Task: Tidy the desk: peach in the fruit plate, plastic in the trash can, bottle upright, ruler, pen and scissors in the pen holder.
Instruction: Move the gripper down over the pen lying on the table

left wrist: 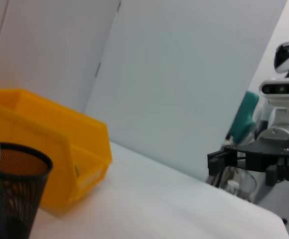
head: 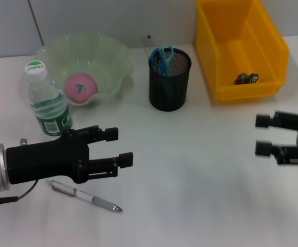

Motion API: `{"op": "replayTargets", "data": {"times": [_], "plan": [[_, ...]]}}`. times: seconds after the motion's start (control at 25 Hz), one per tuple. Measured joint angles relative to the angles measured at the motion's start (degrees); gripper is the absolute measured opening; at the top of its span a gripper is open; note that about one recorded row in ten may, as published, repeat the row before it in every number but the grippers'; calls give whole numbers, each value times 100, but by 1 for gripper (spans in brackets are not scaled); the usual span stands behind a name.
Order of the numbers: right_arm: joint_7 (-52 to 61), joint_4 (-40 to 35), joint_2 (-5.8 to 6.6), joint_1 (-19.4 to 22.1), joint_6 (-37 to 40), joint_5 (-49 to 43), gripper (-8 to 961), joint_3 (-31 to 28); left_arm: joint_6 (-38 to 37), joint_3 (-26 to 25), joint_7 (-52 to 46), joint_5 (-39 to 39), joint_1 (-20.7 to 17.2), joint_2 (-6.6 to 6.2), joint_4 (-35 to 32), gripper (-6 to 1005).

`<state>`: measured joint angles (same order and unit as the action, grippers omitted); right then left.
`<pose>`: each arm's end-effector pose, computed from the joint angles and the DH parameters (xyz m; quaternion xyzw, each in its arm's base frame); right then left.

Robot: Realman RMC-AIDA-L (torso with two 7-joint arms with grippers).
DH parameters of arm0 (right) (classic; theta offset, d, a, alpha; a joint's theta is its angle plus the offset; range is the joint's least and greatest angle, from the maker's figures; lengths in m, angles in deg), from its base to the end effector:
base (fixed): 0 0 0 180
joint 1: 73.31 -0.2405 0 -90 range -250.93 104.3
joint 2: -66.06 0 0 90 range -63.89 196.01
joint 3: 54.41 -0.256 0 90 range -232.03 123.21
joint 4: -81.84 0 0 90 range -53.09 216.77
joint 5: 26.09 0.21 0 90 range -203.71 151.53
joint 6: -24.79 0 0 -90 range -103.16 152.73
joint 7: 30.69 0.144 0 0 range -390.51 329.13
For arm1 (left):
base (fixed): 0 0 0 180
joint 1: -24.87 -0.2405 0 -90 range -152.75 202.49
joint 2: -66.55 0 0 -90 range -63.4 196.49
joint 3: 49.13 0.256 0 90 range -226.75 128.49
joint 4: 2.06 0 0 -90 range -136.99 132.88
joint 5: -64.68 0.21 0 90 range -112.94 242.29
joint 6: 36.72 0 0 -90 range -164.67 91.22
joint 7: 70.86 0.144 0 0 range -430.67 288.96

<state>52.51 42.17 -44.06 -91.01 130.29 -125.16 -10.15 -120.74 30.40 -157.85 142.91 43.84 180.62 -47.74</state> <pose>0.3005 0.2668 0.0747 -0.9115 0.2426 0.3166 0.1001 -0.2320 0.2953 -0.0153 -0.9236 -0.2266 -0.3056 0.0470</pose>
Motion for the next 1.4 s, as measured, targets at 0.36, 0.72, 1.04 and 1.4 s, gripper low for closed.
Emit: {"op": "replayTargets", "data": {"times": [0.36, 0.72, 1.04, 1.4], "plan": [[358, -266, 15, -98, 346, -1102, 813, -126, -530, -131, -173, 1313, 668, -196, -690, 762], [583, -290, 17, -68, 347, -1190, 811, -432, -1077, -429, -966, 4104, 1706, 160, -2096, 758], [602, -262, -39, -55, 260, -1391, 810, -687, -1522, 128, -1547, 5769, 2911, 355, -2487, 754], [477, -263, -142, -120, -33, -1439, 809, -637, -1556, 819, -1666, 5981, 3385, 335, -1924, 751]]}}
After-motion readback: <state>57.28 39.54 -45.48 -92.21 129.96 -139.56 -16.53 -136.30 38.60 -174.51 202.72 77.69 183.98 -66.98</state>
